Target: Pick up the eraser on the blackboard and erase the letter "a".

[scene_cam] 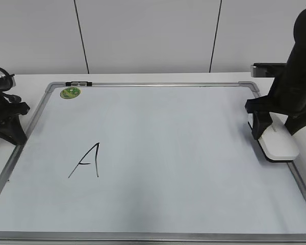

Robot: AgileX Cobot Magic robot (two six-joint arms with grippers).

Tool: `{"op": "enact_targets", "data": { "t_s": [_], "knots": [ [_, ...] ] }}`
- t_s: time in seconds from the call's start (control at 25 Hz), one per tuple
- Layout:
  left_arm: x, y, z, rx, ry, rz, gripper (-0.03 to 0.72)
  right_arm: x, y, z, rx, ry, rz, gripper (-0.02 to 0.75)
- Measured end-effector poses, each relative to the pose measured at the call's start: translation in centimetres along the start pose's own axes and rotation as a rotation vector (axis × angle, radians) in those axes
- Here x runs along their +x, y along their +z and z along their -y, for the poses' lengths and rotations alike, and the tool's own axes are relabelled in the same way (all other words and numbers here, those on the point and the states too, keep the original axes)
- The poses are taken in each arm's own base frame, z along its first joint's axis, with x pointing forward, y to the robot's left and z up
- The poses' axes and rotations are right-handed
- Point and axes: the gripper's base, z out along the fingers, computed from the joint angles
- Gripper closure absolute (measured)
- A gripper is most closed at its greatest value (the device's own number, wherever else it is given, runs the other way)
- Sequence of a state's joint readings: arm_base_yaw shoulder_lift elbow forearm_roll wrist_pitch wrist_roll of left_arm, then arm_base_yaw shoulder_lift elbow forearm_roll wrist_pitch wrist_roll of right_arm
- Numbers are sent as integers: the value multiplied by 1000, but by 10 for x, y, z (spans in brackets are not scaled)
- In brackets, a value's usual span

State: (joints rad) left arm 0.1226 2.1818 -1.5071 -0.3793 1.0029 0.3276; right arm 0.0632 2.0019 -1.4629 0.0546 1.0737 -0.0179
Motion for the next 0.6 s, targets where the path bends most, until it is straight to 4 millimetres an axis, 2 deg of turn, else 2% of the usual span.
{"op": "enact_targets", "data": {
  "t_s": [0.6],
  "knots": [
    [0,0,0,1,-1,0,643,-9,28,9,34,75,36,202]
  ]
}}
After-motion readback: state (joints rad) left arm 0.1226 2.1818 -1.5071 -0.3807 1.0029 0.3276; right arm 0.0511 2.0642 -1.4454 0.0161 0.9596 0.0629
